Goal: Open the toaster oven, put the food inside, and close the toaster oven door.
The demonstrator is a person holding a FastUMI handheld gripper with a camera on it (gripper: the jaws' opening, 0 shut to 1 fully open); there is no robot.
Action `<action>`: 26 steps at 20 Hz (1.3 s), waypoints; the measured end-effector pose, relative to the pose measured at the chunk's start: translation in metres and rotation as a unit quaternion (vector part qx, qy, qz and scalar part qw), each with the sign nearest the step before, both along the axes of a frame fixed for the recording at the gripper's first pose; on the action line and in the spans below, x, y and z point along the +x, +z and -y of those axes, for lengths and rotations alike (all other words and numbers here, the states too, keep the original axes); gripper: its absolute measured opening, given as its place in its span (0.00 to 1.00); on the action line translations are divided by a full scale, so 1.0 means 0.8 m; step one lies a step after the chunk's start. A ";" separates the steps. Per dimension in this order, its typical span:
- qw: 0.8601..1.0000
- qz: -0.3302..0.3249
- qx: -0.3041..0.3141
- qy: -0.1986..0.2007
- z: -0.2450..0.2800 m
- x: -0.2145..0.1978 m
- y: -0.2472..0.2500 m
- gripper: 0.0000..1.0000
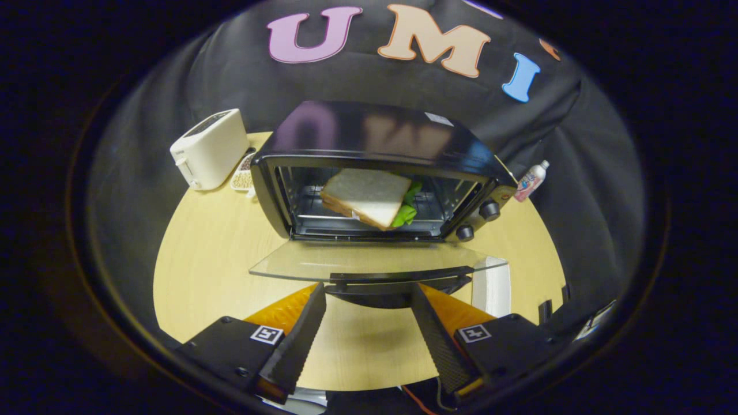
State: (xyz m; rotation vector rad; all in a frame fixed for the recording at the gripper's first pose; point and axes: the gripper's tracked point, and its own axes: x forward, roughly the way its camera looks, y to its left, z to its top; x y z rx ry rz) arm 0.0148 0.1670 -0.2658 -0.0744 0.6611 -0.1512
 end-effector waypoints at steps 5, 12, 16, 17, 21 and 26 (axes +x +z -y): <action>1.000 0.000 -0.020 0.006 0.001 0.007 0.008 0.94; 0.999 0.026 -0.024 0.010 0.000 0.024 0.030 0.95; 0.998 0.054 -0.021 0.010 0.001 0.047 0.051 0.96; 0.998 0.067 -0.020 0.009 0.001 0.056 0.057 0.96; 0.994 0.108 -0.023 0.008 0.000 0.090 0.080 0.96; 0.989 0.138 0.024 0.039 -0.031 0.116 0.116 0.96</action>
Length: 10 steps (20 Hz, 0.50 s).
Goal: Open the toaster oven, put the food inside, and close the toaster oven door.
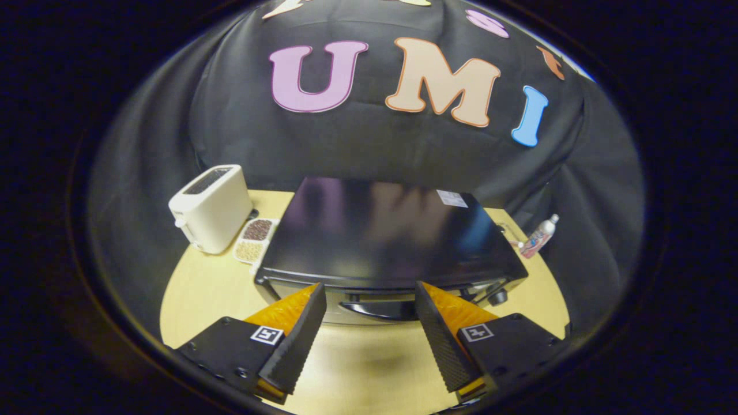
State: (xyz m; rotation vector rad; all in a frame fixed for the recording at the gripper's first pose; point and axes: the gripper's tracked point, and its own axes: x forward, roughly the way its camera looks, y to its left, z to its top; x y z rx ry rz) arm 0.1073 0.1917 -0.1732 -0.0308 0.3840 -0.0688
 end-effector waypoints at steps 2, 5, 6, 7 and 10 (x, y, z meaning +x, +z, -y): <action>1.000 0.027 -0.004 0.007 0.000 -0.003 0.034 0.96; 0.995 0.092 -0.015 0.019 -0.006 -0.015 0.112 0.96; 0.993 0.115 -0.016 0.023 -0.009 -0.018 0.139 0.96; 0.990 0.136 -0.015 0.026 -0.010 -0.022 0.163 0.96; 0.981 0.190 0.005 0.041 -0.018 -0.039 0.216 0.95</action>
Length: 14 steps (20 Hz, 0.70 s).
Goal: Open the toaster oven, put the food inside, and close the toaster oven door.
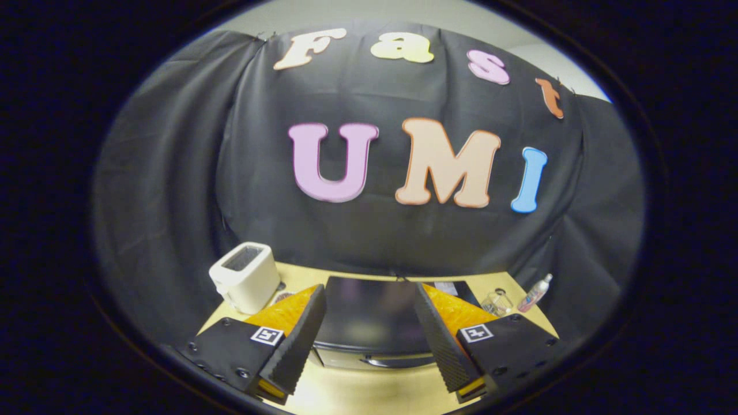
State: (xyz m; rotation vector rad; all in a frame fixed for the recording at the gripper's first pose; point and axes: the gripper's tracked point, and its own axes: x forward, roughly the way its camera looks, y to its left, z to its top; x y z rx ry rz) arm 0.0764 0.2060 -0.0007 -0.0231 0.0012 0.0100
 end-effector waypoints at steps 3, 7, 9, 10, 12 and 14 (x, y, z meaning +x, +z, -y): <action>0.999 0.038 0.018 0.027 -0.007 -0.017 0.025 0.95; 0.997 0.060 0.017 0.041 -0.011 -0.027 0.029 0.95; 0.997 0.064 0.019 0.042 -0.014 -0.029 0.029 0.95; 0.997 0.064 0.021 0.045 -0.017 -0.029 0.027 0.95; 0.996 0.062 0.026 0.051 -0.020 -0.029 0.023 0.95; 0.996 0.060 0.026 0.054 -0.020 -0.028 0.020 0.95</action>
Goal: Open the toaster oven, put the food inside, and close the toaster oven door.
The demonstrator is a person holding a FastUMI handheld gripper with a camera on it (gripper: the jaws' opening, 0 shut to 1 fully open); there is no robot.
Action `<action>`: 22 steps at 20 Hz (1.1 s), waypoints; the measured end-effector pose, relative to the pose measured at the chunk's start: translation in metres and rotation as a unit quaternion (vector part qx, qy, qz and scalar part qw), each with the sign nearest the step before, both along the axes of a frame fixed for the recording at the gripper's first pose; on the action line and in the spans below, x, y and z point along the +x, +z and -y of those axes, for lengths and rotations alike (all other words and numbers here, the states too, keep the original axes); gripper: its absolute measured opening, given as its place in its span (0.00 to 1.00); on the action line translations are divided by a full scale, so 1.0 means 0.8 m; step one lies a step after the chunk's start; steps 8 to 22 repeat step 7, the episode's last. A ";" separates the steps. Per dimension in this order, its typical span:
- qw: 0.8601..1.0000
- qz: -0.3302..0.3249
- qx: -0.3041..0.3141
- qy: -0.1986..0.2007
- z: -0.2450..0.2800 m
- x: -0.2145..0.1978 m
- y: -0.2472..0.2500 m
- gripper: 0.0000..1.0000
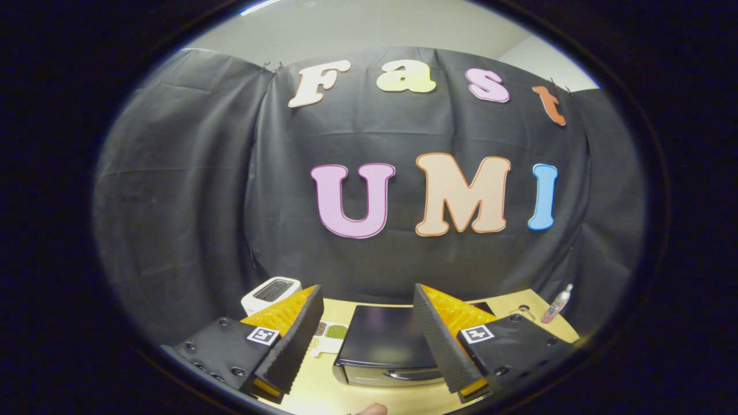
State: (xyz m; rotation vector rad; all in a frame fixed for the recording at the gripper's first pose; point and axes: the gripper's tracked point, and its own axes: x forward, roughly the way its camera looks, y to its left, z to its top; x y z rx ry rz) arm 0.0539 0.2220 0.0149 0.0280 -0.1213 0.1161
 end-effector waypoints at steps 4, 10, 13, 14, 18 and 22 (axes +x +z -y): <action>1.000 -0.005 -0.005 -0.004 0.008 -0.002 -0.002 0.95; 1.000 0.004 0.015 0.016 0.025 -0.005 -0.003 0.95; 1.000 0.004 0.015 0.016 0.025 -0.005 -0.003 0.95; 1.000 0.004 0.015 0.016 0.025 -0.005 -0.003 0.95; 1.000 0.004 0.015 0.016 0.025 -0.005 -0.003 0.95; 1.000 0.004 0.015 0.016 0.025 -0.005 -0.003 0.95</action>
